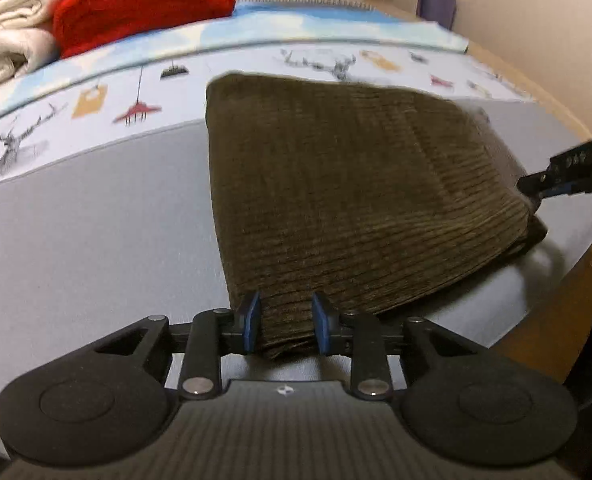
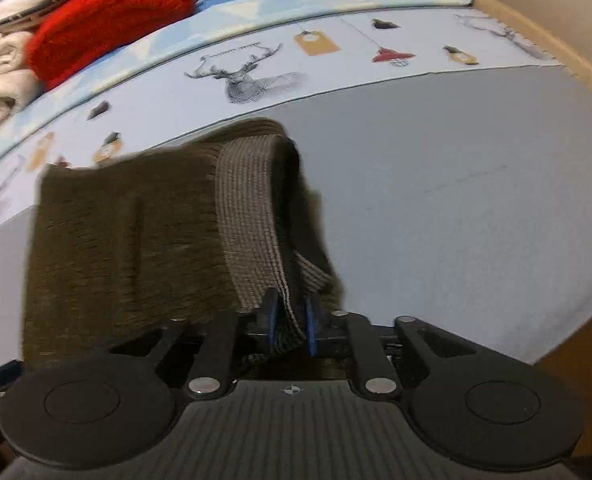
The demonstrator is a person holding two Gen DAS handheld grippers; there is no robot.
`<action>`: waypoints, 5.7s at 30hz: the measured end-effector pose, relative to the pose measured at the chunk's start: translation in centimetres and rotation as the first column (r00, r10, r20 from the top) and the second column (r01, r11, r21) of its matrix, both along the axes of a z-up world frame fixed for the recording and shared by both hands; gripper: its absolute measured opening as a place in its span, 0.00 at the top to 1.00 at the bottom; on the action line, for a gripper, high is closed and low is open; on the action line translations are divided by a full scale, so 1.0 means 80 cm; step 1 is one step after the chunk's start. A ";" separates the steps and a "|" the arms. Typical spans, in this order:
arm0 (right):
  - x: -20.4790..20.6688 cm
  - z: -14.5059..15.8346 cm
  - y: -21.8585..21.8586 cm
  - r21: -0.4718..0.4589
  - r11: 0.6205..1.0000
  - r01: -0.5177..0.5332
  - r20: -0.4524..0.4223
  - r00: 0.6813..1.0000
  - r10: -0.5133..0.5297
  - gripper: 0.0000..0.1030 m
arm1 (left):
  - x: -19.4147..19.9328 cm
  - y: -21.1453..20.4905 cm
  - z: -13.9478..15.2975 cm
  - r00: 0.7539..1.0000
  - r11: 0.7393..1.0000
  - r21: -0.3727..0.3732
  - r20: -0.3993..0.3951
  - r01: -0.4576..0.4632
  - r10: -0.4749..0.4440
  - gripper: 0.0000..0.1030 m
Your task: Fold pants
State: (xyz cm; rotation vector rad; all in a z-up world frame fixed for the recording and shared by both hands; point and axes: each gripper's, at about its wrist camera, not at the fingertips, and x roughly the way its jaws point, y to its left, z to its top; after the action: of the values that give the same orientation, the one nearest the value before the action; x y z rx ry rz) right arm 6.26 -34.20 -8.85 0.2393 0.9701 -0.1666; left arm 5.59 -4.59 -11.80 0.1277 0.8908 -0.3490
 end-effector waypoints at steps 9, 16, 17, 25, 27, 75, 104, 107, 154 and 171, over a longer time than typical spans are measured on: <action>-0.049 0.032 0.014 -0.056 0.998 -0.034 0.370 0.928 0.052 0.63 | 0.006 0.025 0.034 0.986 0.991 -0.084 0.127 -0.101 0.111 0.65; -0.021 -0.023 0.025 -0.132 0.985 -0.107 0.205 0.970 0.133 0.55 | 0.066 -0.009 0.054 0.974 0.995 -0.060 0.210 -0.077 0.088 0.65; -0.019 -0.023 0.023 -0.128 0.985 -0.112 0.202 0.970 0.136 0.55 | 0.082 -0.015 0.059 0.971 0.994 -0.064 0.215 -0.089 0.101 0.65; -0.008 -0.029 -0.003 -0.031 0.991 -0.130 0.187 0.973 0.134 0.54 | 0.227 -0.051 0.004 0.983 0.989 0.019 0.114 -0.147 0.144 0.74; -0.011 -0.033 0.003 -0.034 0.988 -0.148 0.189 0.970 0.152 0.54 | 0.244 -0.041 -0.005 0.982 0.986 -0.028 0.089 -0.166 0.168 0.72; -0.194 0.085 0.056 -0.070 0.997 -0.031 0.336 0.940 0.053 0.02 | -0.150 -0.056 0.092 0.970 0.982 -0.002 0.155 -0.191 0.189 0.01; -0.181 0.068 0.083 -0.159 0.981 -0.110 0.245 0.958 0.148 0.03 | -0.128 -0.042 0.074 0.960 0.964 -0.016 0.084 -0.266 0.266 0.01; -0.181 0.068 0.083 -0.158 0.981 -0.109 0.245 0.958 0.146 0.03 | -0.129 -0.044 0.074 0.961 0.965 -0.015 0.083 -0.262 0.262 0.01; 0.200 -0.003 0.054 0.130 0.967 -0.221 0.226 0.956 0.188 0.49 | 0.241 0.117 0.042 0.968 0.952 -0.205 0.060 -0.225 0.242 0.48; 0.021 0.083 0.080 -0.050 0.977 -0.205 0.300 0.930 0.211 0.16 | 0.058 0.013 0.101 0.940 0.949 -0.042 0.130 -0.312 0.315 0.00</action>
State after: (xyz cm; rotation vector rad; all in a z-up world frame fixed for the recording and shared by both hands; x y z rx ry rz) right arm 7.97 -27.78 -2.22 0.1387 0.6805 0.0564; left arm 10.26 -3.57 -3.70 -0.0116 0.7583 -0.0506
